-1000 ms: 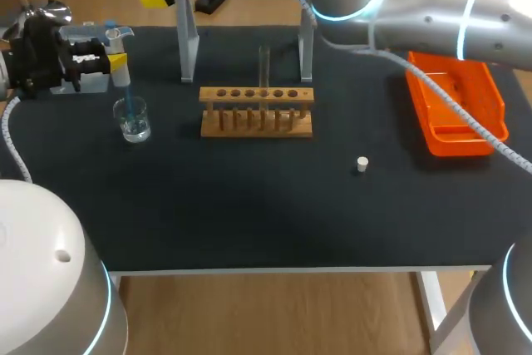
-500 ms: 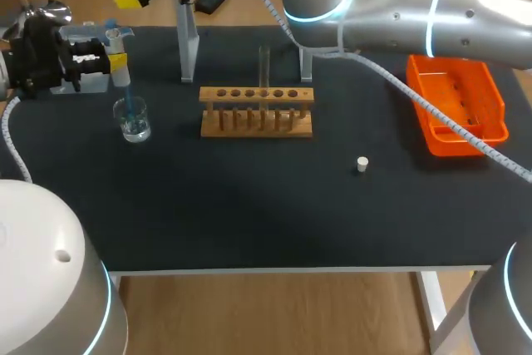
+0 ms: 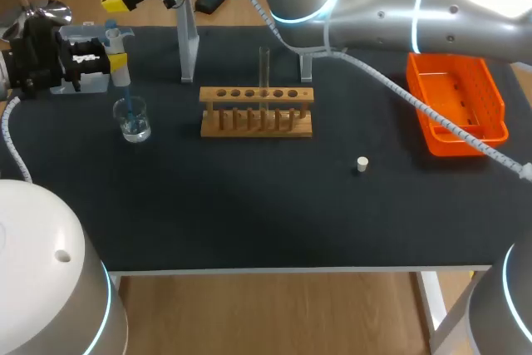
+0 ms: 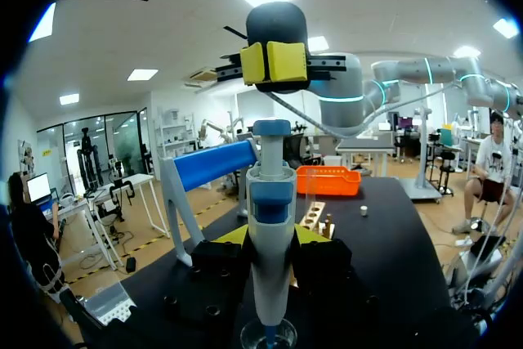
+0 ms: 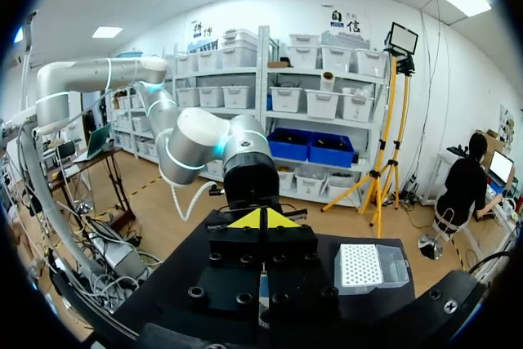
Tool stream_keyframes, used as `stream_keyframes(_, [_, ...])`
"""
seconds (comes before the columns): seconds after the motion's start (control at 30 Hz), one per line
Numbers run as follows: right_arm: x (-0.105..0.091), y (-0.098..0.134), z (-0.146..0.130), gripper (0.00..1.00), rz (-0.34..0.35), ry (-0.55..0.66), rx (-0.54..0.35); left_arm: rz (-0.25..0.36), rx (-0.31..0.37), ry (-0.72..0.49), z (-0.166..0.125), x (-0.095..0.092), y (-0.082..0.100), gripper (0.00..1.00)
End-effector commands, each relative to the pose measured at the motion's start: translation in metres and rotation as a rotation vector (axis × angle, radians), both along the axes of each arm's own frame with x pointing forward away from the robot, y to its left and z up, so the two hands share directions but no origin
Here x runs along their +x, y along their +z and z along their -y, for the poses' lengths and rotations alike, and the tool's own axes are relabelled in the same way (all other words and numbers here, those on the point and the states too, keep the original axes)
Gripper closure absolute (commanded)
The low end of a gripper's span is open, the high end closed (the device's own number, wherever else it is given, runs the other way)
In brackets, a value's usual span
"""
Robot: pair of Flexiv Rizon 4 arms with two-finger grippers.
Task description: Invert the test tube, pick up the pipette, mount the tip to pipette, aspirate from beaker and dispense into the tube, eject the tip, return the pipette, and cap with the stopper.
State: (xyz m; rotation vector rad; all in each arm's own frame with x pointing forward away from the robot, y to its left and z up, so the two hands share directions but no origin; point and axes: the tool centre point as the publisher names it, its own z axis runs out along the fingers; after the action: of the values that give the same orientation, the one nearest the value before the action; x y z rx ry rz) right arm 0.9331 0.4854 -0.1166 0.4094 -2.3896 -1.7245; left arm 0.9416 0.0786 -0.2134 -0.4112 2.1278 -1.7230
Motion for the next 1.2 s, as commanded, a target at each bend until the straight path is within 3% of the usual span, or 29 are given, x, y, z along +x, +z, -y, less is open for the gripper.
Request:
stream_keyframes(0.03, [0.005,-0.003,-0.005,1.0,-0.002,0.009,-0.01,0.001,-0.001,-0.002,-0.001,0.0,0.0,1.0])
stream_keyframes(1.2, [0.009,-0.024,-0.008,1.0,-0.026,0.005,-0.053,0.001,-0.001,-0.002,-0.001,0.0,0.0,1.0])
